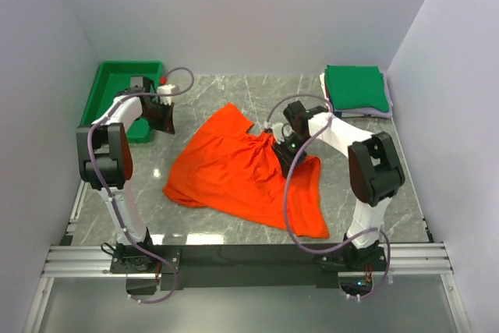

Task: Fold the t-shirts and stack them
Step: Flatten the tshirt out

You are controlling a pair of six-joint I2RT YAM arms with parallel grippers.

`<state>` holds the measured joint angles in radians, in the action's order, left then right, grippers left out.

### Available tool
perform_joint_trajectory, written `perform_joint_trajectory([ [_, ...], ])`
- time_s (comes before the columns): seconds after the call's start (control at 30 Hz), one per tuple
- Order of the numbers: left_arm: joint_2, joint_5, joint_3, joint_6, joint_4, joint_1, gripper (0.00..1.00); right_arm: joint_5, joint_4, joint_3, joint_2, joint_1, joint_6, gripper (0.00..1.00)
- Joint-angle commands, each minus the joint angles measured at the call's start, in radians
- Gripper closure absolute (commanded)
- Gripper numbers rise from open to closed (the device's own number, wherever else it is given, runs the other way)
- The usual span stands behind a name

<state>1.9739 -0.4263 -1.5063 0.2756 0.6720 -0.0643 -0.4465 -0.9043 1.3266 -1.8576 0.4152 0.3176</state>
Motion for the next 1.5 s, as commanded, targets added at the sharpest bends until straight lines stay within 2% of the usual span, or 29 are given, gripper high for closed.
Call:
perform_joint_trajectory([
  [0.0, -0.020, -0.054, 0.006, 0.013, -0.011, 0.012, 0.99, 0.019, -0.068, -0.049, 0.167, -0.029, 0.141, 0.56],
  [0.03, -0.008, -0.063, -0.018, 0.010, -0.005, 0.012, 0.94, 0.017, -0.076, -0.047, 0.207, -0.035, 0.149, 0.49],
  [0.1, 0.006, -0.094, -0.049, -0.003, 0.004, 0.014, 0.87, -0.017, -0.084, -0.008, 0.256, -0.071, 0.156, 0.48],
  [0.2, 0.034, -0.121, -0.113, -0.019, 0.018, 0.015, 0.84, -0.031, -0.055, 0.066, 0.268, -0.099, 0.117, 0.49],
  [0.27, 0.055, -0.117, -0.156, -0.022, 0.031, 0.021, 0.82, -0.017, -0.056, 0.112, 0.235, -0.092, 0.091, 0.50],
  [0.4, 0.082, -0.109, -0.207, -0.033, 0.040, 0.034, 0.71, 0.015, -0.119, 0.160, 0.126, -0.049, 0.031, 0.52],
  [0.6, 0.080, -0.103, -0.206, -0.065, 0.014, 0.043, 0.58, 0.044, -0.047, 0.071, 0.072, -0.003, -0.072, 0.46],
  [0.87, 0.059, -0.088, -0.160, -0.067, -0.011, 0.057, 0.54, 0.089, 0.015, 0.060, 0.002, 0.028, -0.117, 0.46],
  [1.13, 0.089, -0.081, -0.195, -0.078, -0.008, 0.057, 0.54, 0.081, 0.018, 0.069, -0.055, 0.050, -0.126, 0.48],
  [1.23, 0.103, -0.083, -0.224, -0.082, -0.014, 0.057, 0.52, 0.078, 0.019, 0.062, -0.063, 0.062, -0.124, 0.52],
  [1.33, 0.131, -0.089, -0.273, -0.073, -0.014, 0.106, 0.48, 0.072, 0.022, 0.051, -0.051, 0.063, -0.118, 0.72],
  [1.37, 0.138, -0.085, -0.287, -0.067, -0.020, 0.116, 0.48, 0.077, 0.018, 0.052, -0.046, 0.063, -0.109, 0.88],
  [1.43, 0.169, -0.083, -0.334, -0.064, -0.054, 0.152, 0.47, 0.084, 0.004, 0.052, -0.020, 0.062, -0.098, 1.00],
  [1.47, 0.184, -0.086, -0.357, -0.067, -0.061, 0.164, 0.47, 0.089, -0.001, 0.054, -0.011, 0.056, -0.086, 1.00],
])
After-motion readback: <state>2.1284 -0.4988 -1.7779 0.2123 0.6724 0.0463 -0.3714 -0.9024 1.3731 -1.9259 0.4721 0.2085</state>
